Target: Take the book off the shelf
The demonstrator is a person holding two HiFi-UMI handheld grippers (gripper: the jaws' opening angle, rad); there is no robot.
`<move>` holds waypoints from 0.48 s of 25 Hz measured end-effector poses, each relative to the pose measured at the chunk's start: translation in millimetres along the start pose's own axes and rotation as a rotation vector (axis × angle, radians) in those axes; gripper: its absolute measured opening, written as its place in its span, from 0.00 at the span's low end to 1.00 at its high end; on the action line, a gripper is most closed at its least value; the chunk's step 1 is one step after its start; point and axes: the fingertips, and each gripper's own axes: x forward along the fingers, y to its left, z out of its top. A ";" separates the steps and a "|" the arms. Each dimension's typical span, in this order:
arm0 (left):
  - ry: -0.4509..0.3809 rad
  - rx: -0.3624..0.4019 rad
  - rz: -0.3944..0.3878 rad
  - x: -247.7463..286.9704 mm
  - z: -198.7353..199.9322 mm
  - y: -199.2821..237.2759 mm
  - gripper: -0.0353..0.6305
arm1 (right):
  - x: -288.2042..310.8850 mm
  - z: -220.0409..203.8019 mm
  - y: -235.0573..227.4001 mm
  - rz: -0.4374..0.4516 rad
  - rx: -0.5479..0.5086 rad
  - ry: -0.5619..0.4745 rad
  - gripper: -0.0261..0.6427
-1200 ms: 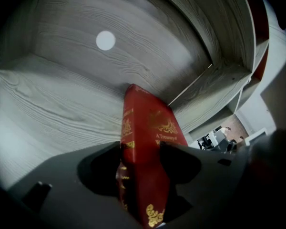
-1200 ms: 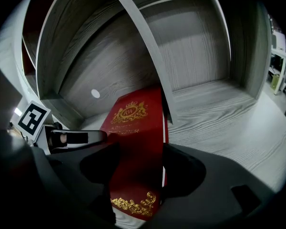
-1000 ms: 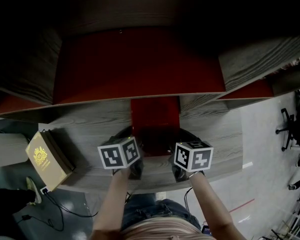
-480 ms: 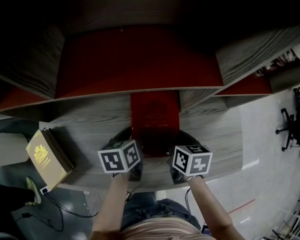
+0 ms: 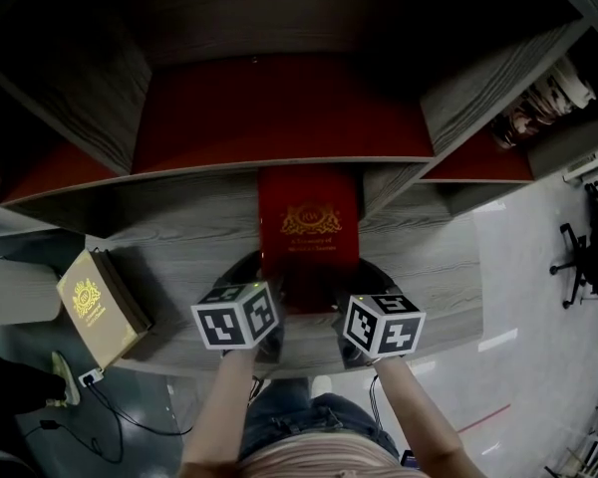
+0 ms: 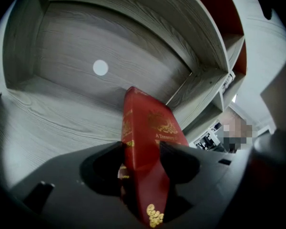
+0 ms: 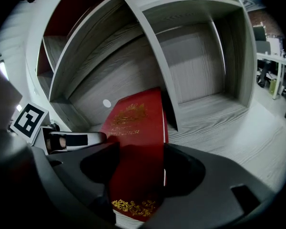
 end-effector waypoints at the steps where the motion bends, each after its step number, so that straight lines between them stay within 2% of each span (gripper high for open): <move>1: -0.005 0.004 -0.002 -2.5 0.2 -1.2 0.41 | -2.4 0.2 1.4 0.001 -0.002 -0.006 0.46; 12: -0.083 0.047 -0.013 -36.1 1.9 -25.1 0.41 | -38.9 6.2 15.0 0.025 -0.039 -0.086 0.46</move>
